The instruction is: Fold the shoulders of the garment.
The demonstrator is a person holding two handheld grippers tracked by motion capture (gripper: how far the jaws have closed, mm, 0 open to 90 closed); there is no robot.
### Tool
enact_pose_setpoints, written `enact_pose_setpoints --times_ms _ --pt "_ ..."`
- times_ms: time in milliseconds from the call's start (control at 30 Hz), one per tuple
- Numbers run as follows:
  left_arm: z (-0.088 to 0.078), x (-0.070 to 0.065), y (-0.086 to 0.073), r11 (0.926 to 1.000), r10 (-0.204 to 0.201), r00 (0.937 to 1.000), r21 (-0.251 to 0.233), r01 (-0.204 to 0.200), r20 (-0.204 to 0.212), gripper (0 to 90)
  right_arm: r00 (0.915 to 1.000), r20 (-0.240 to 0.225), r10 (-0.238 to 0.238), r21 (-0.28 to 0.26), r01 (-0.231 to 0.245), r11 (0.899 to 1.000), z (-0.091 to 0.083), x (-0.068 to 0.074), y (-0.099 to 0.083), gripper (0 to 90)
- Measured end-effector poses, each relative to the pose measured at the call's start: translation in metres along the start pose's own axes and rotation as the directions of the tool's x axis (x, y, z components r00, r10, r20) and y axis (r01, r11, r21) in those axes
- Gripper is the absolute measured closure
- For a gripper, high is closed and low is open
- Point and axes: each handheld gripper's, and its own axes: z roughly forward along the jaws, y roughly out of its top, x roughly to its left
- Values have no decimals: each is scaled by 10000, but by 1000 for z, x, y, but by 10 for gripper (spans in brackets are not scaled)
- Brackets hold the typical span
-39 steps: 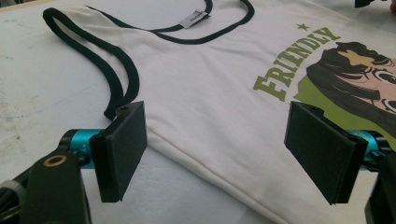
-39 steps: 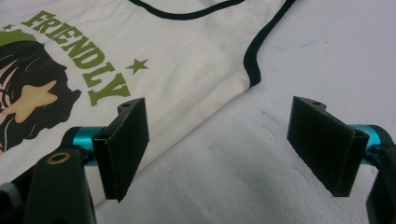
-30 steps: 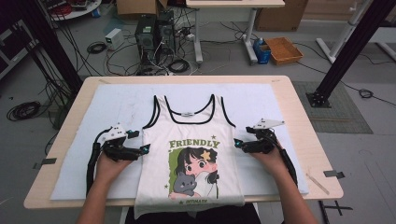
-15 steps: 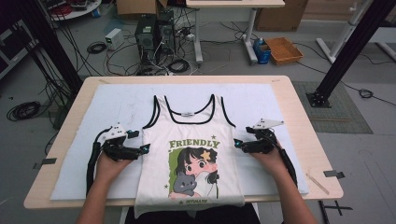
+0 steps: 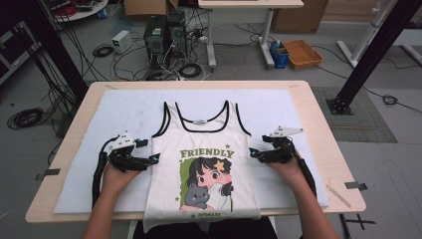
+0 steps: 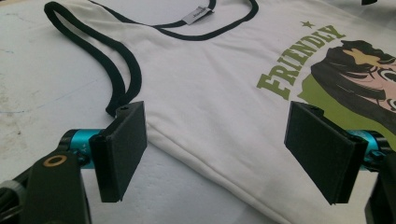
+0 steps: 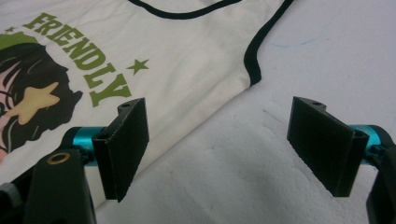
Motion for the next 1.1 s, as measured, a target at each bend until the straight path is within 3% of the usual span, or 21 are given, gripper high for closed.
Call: enact_pose_setpoints --times_ms 300,467,833,1100 --pt "0 0 0 10000 -5 9999 -2 5 -108 213 9997 -241 26 -505 -39 9987 -7 5 23 210" --pt "-1 0 0 10000 1 9999 -57 -2 -120 213 9996 -271 -75 -181 70 9998 -3 3 43 211" --pt "0 0 0 10000 12 9999 -1 -12 -106 213 9993 -221 310 -29 -310 9995 4 -11 67 210" --pt "0 -1 0 10000 -7 9999 -30 7 -123 213 9986 -198 497 78 -495 9987 20 -20 89 210"
